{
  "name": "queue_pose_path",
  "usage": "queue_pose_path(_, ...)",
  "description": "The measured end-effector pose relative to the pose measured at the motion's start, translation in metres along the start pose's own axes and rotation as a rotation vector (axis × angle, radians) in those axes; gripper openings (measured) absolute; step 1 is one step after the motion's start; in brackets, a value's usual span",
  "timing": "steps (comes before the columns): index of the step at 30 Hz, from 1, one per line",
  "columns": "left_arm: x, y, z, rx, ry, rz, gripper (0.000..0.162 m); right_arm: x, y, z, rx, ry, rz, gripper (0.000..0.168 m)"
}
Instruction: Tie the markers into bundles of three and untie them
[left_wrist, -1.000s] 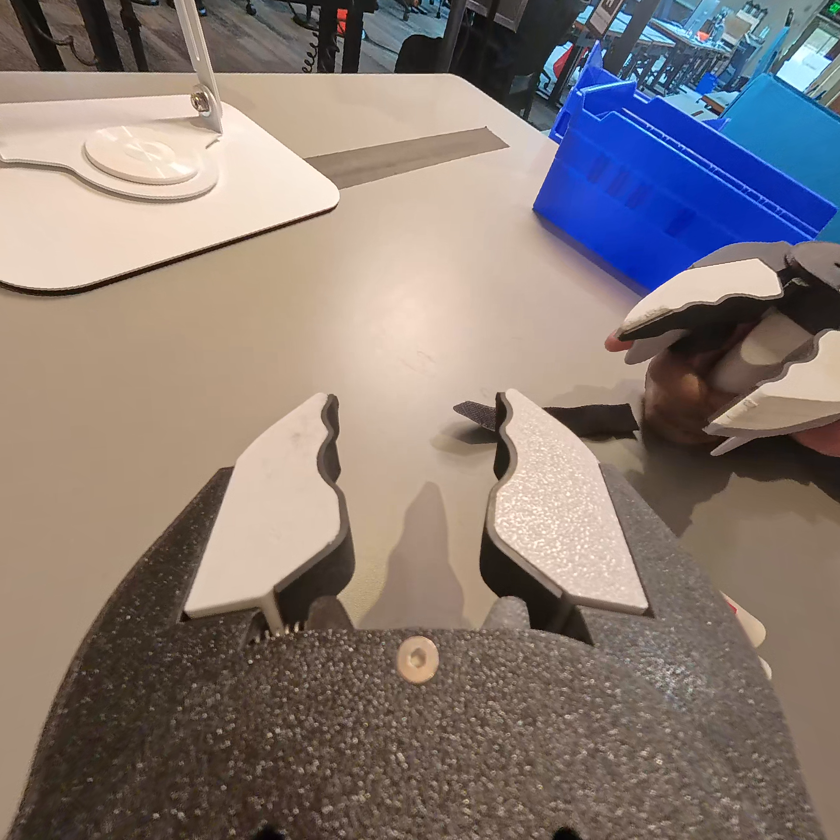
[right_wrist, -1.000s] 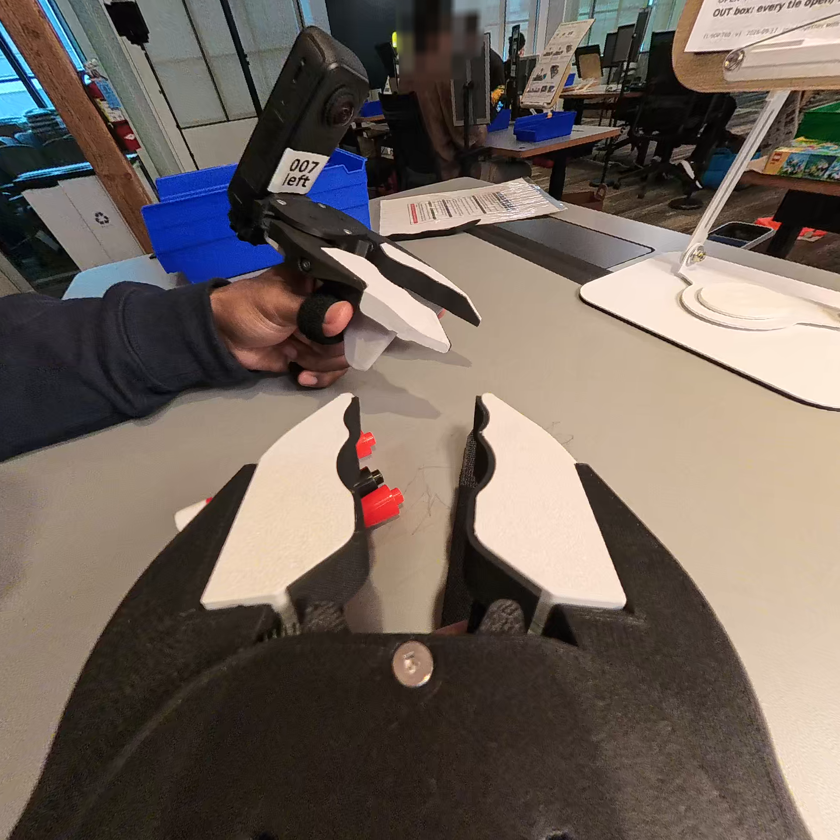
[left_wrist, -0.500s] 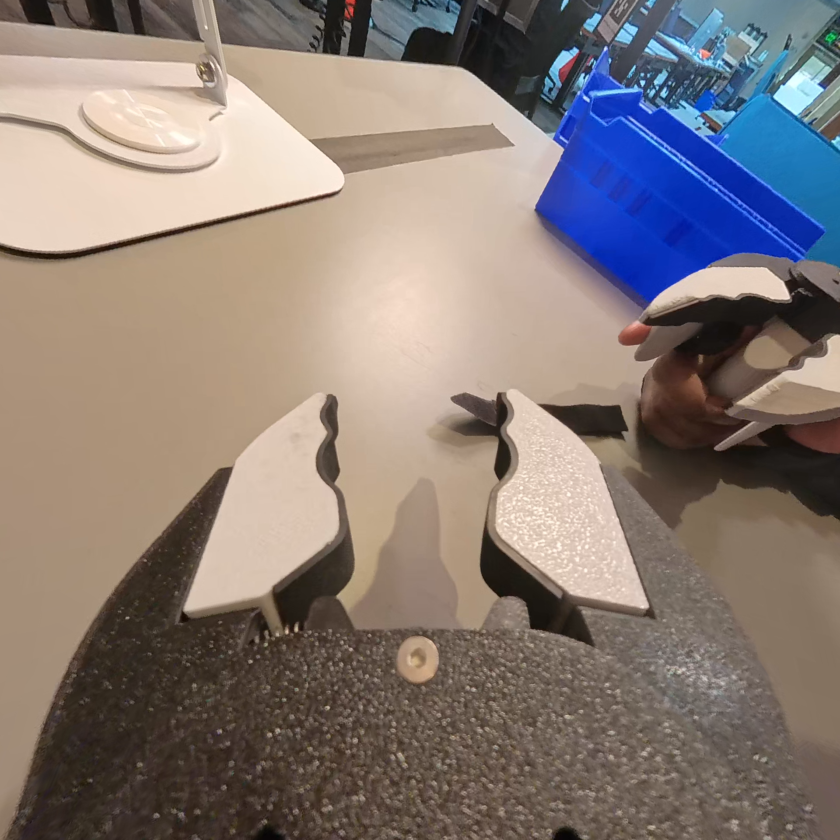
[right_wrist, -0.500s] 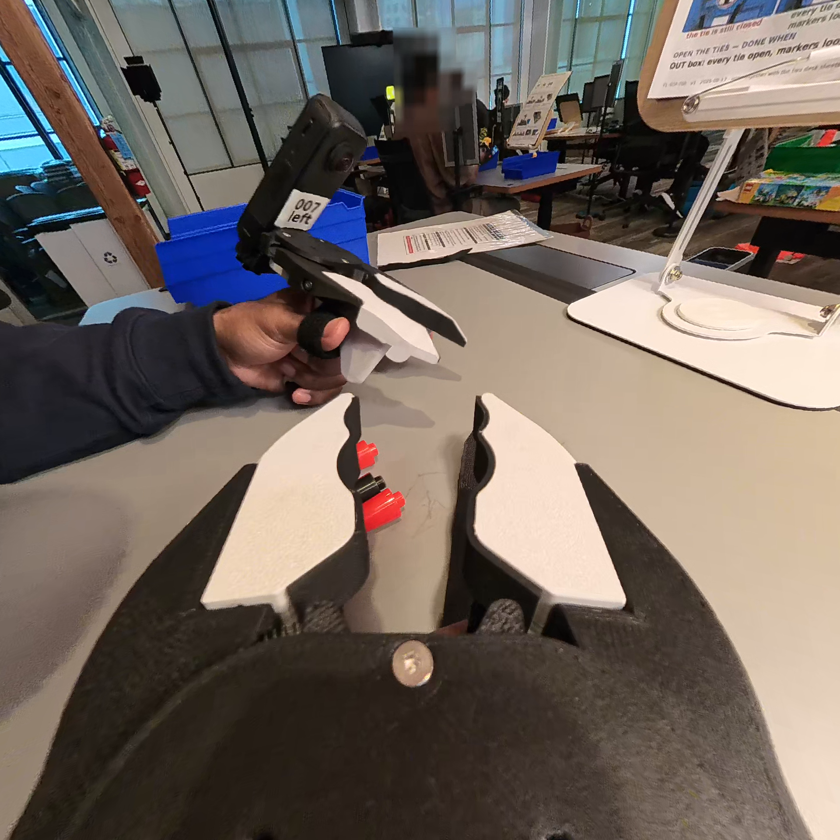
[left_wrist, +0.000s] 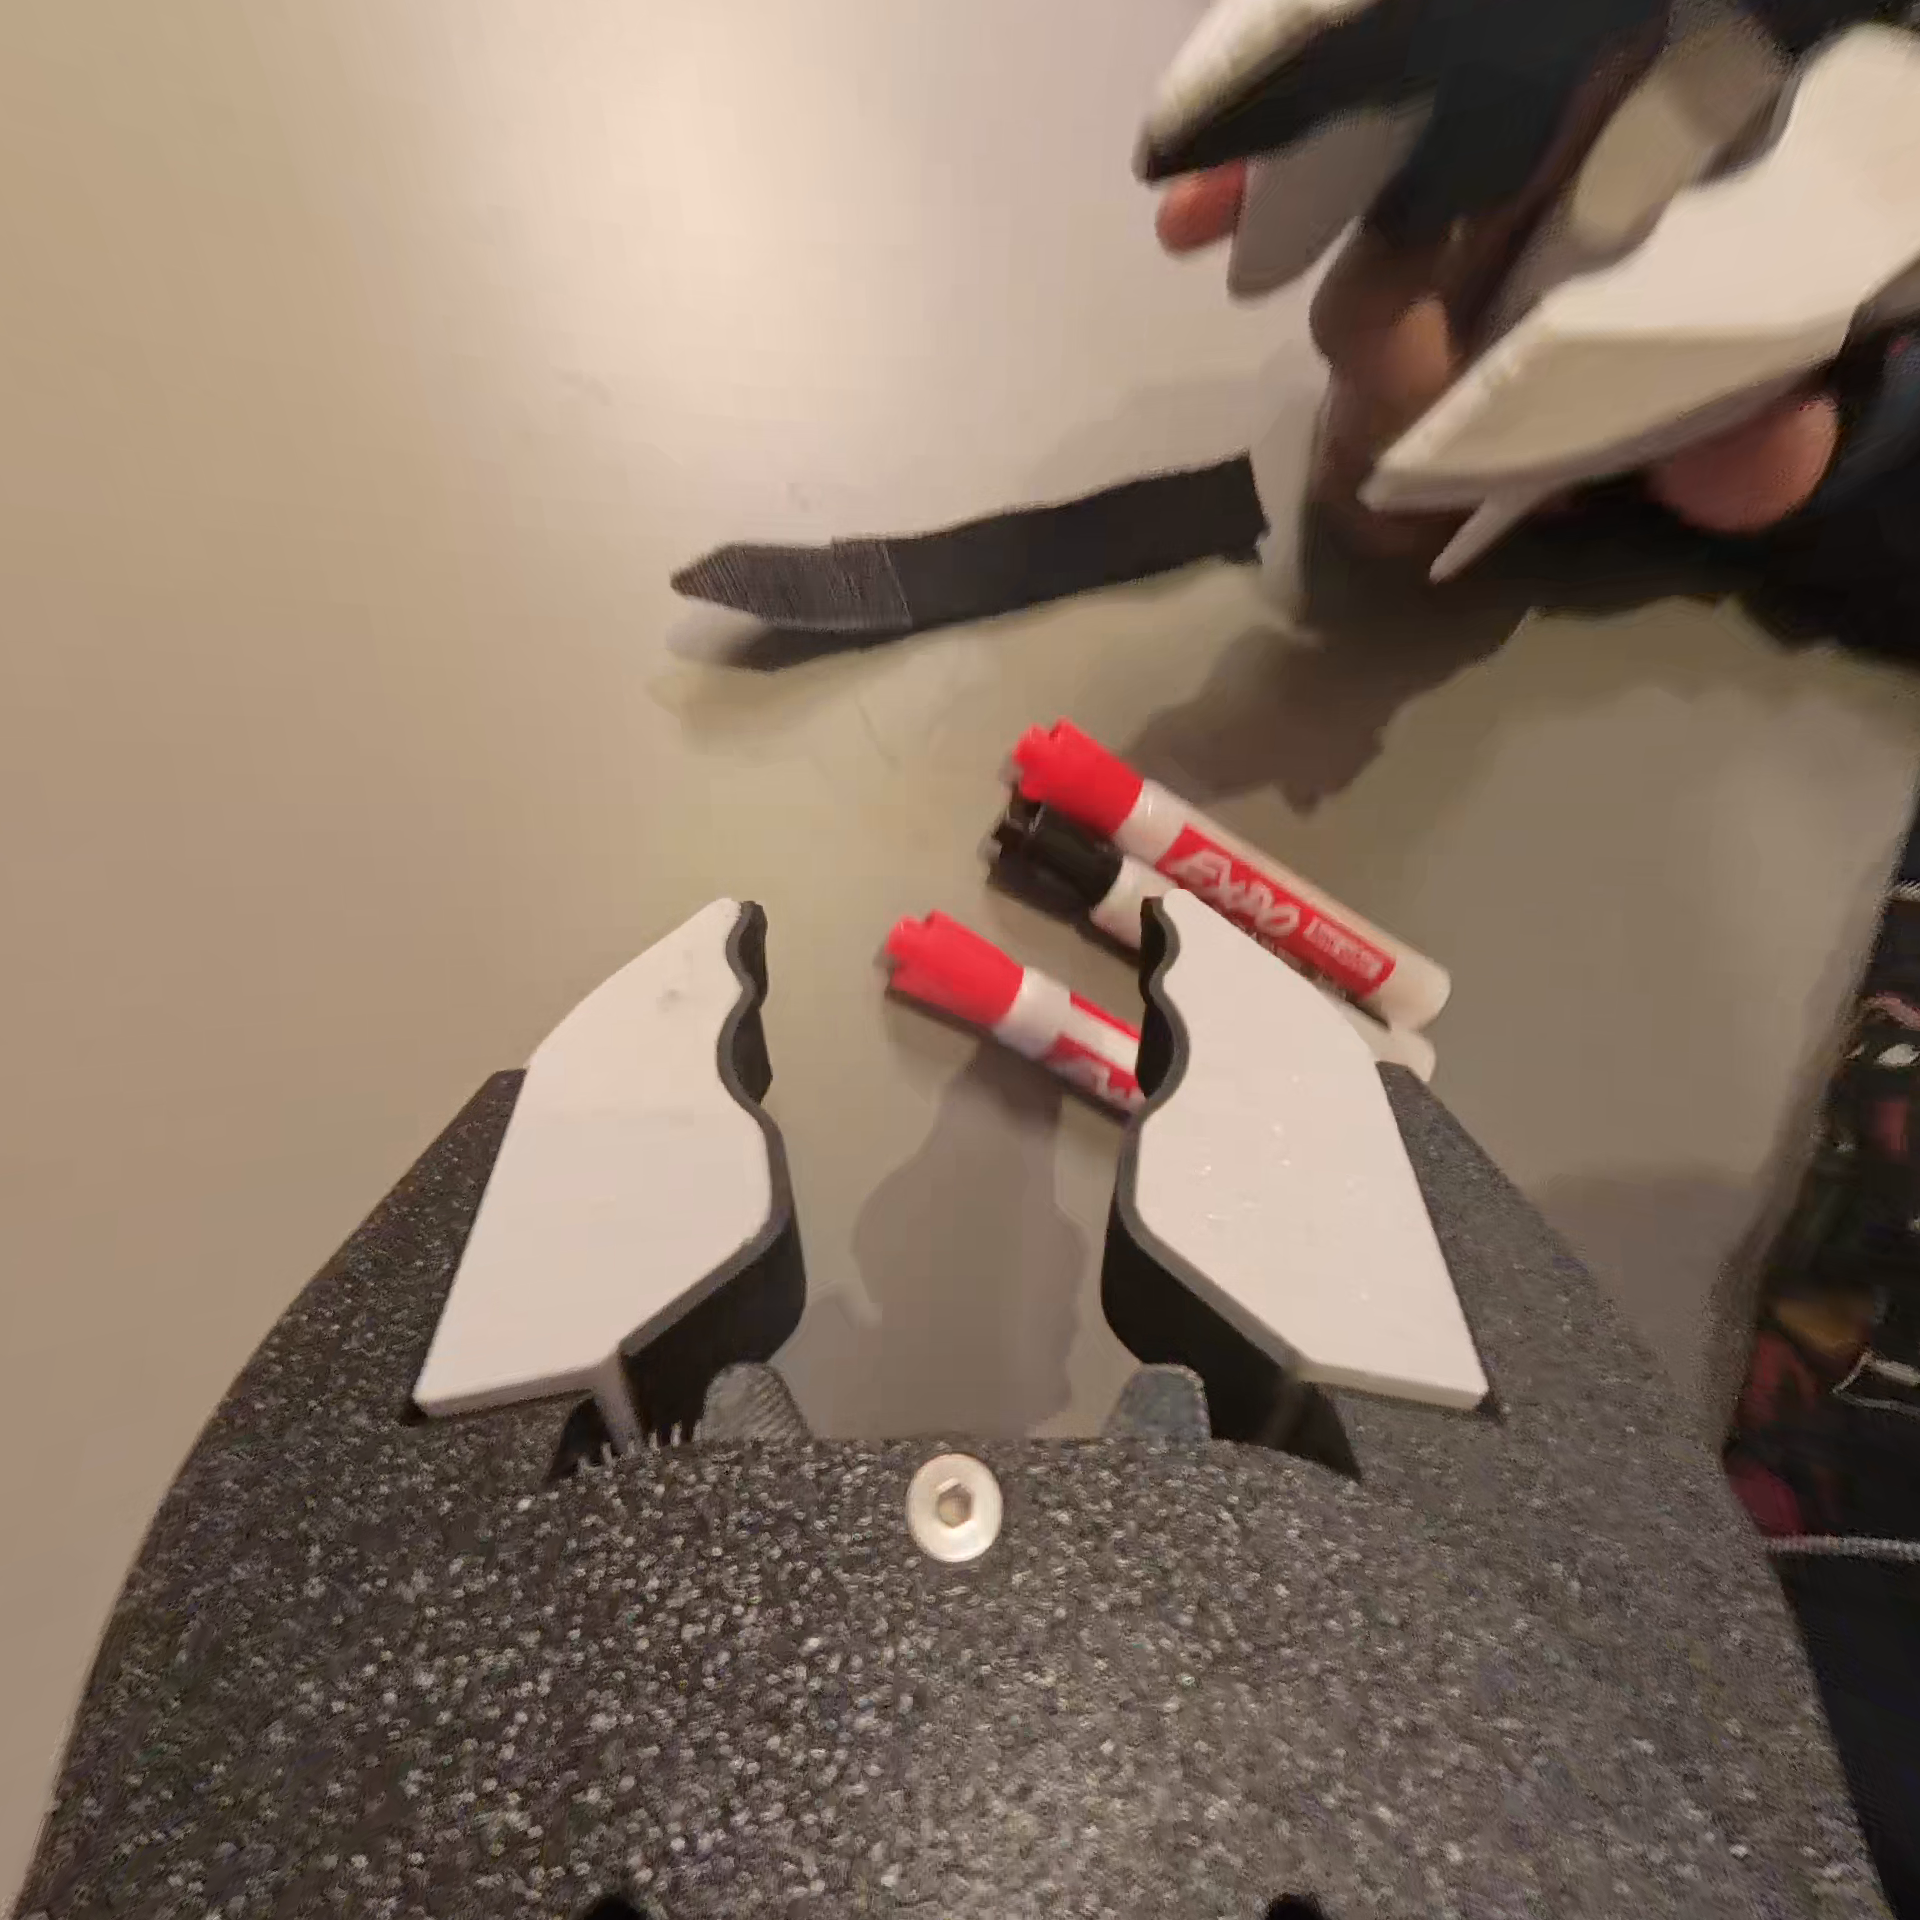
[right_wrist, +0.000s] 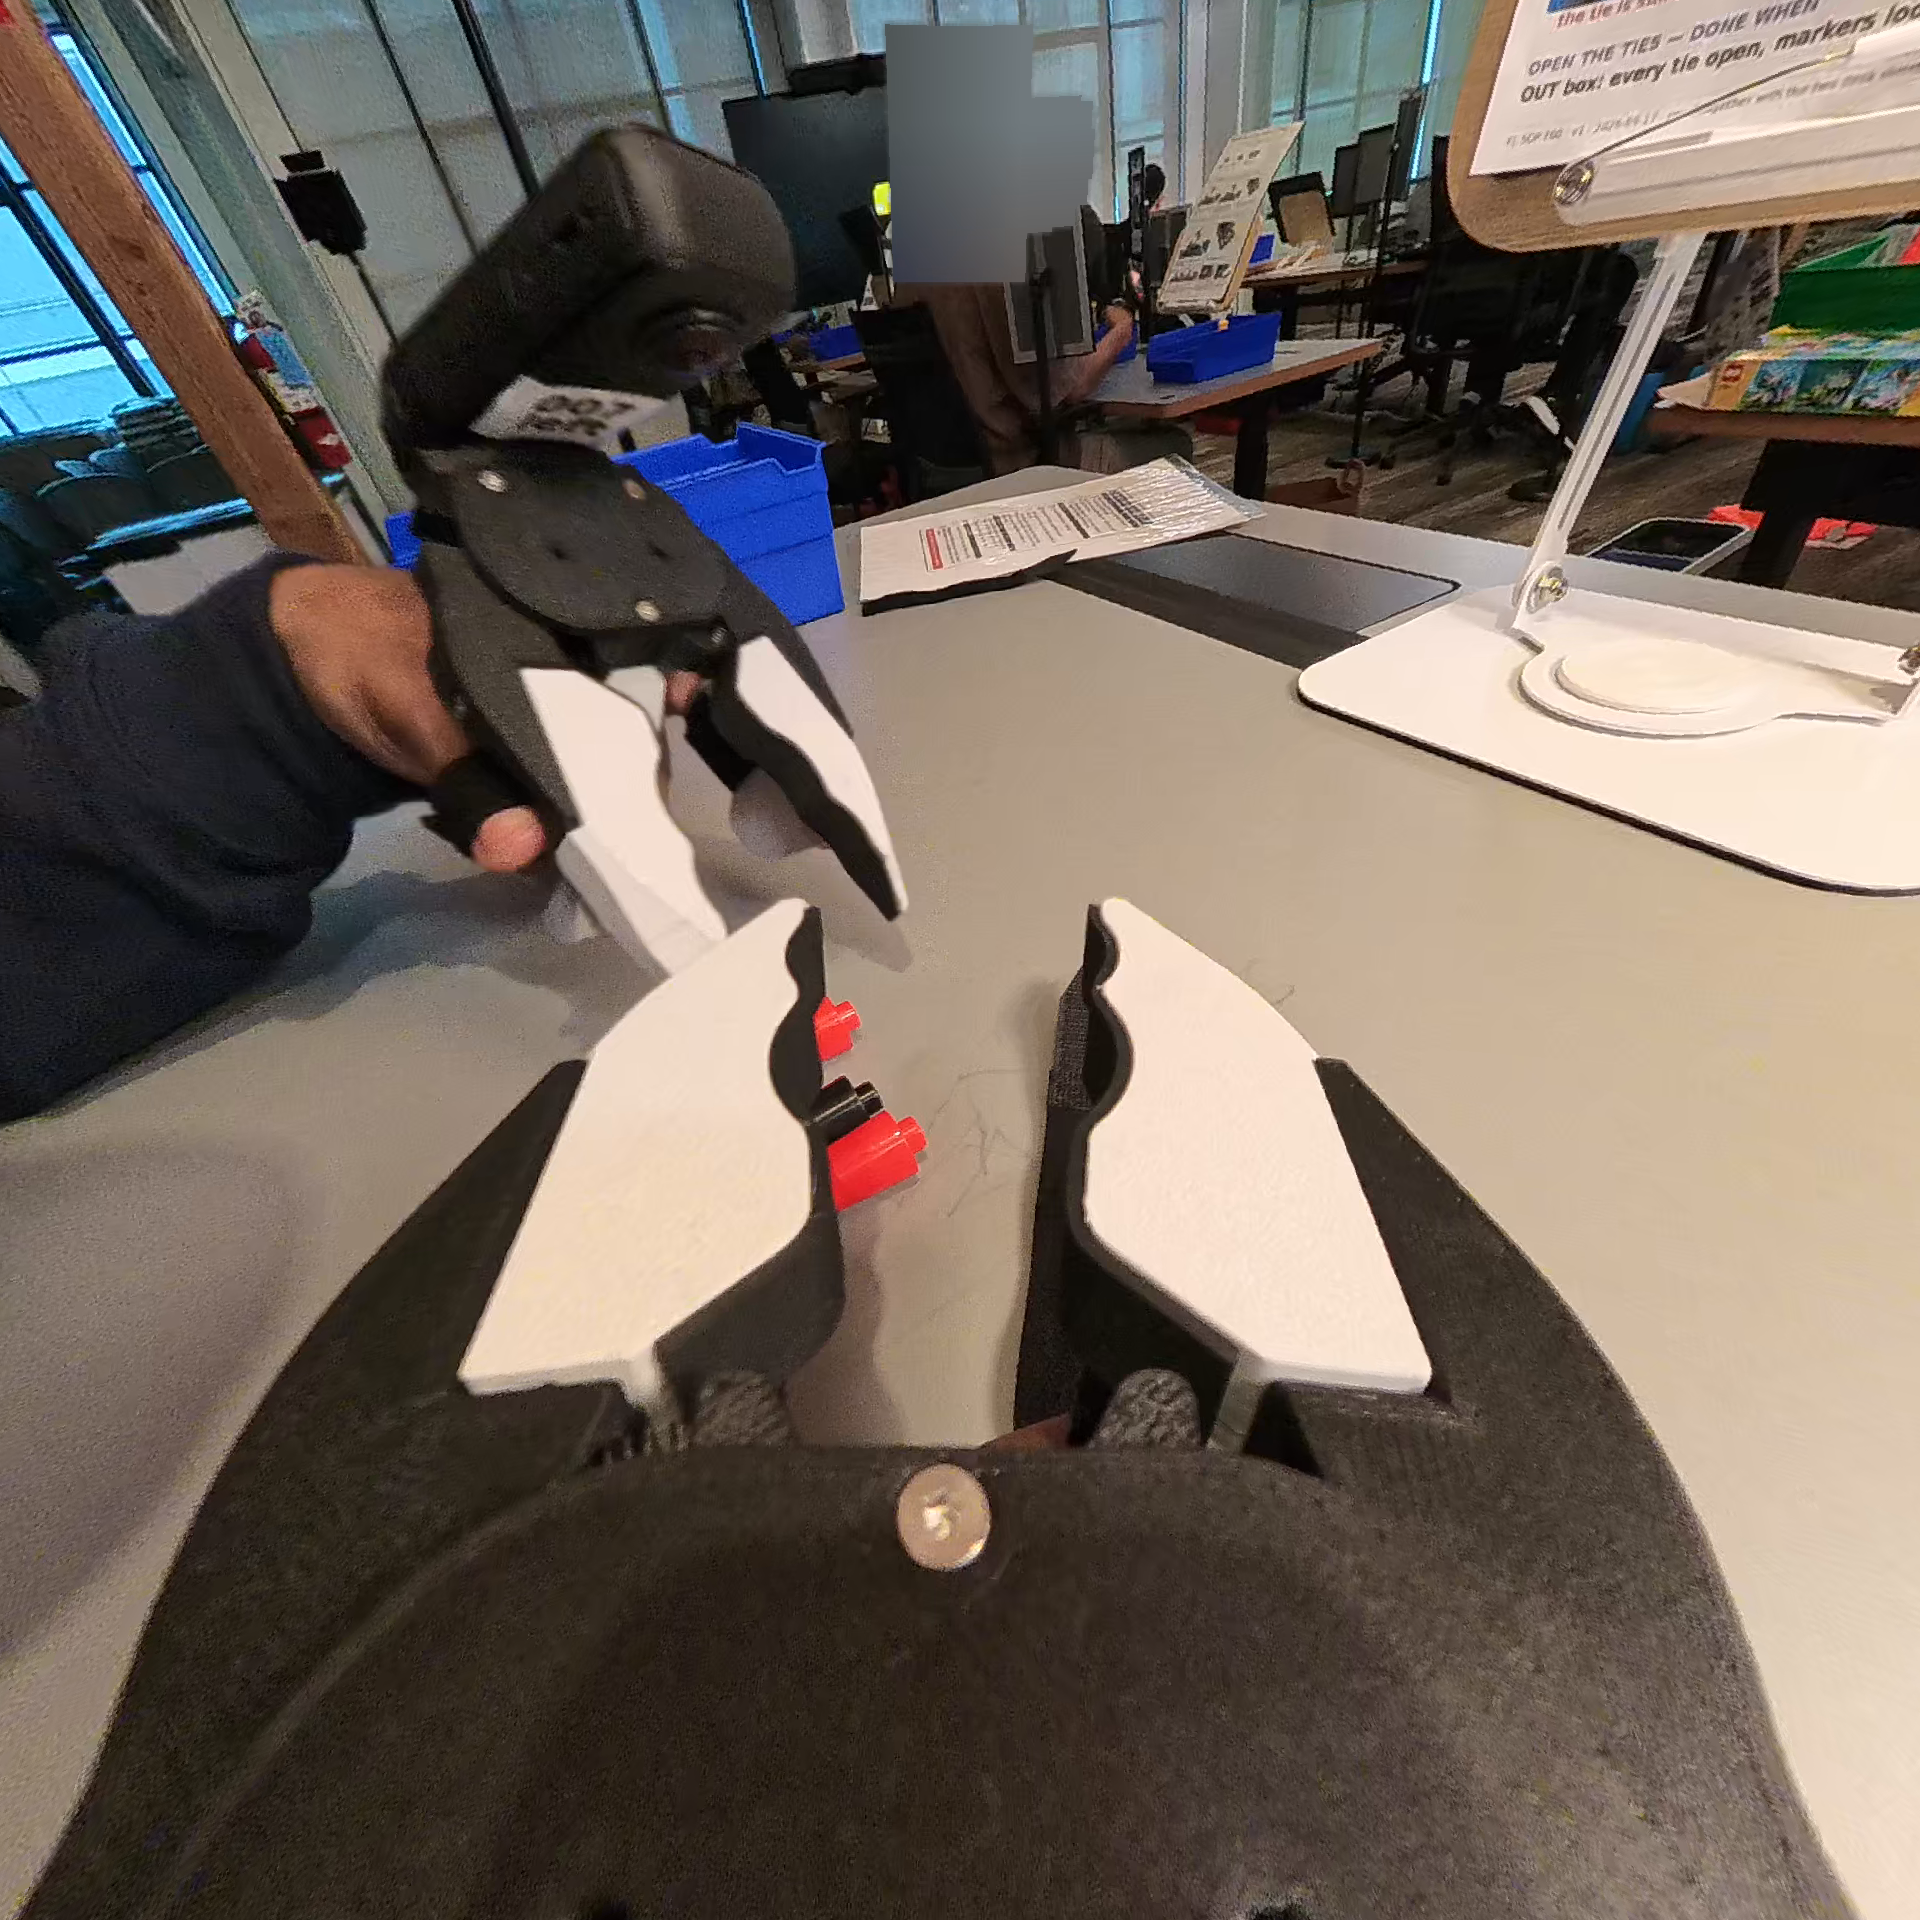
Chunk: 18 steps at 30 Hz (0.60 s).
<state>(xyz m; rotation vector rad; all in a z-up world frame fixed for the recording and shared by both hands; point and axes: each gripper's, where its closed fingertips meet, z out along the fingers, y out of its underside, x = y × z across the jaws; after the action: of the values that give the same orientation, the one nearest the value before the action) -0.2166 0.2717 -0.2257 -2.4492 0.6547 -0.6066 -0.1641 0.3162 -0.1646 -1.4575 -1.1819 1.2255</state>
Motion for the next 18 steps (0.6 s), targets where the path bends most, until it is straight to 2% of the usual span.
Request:
queue_pose_path(3, 0.007, 0.011, -0.008, -0.059, -0.044, 0.028, 0.070, 0.000, 0.000, 0.000, 0.001, -0.003, 0.005, 0.048)
queue_pose_path(5, 0.011, 0.016, -0.010, -0.062, -0.088, -0.003, 0.065, 0.001, 0.000, 0.000, 0.000, 0.001, 0.010, 0.048)
queue_pose_path(9, 0.030, 0.029, 0.001, -0.096, -0.113, 0.000, 0.063, 0.000, 0.000, 0.001, -0.005, 0.003, -0.001, 0.048)
queue_pose_path(13, 0.028, 0.044, 0.014, -0.177, -0.157, 0.000, 0.063, -0.001, 0.000, 0.001, -0.006, 0.003, -0.012, 0.048)
queue_pose_path(16, 0.022, 0.050, 0.012, -0.202, -0.203, 0.006, 0.055, -0.002, -0.001, 0.000, 0.000, 0.003, -0.017, 0.048)
queue_pose_path(18, 0.016, 0.055, 0.007, -0.229, -0.244, 0.015, 0.044, -0.002, 0.000, 0.000, -0.001, 0.003, -0.023, 0.048)
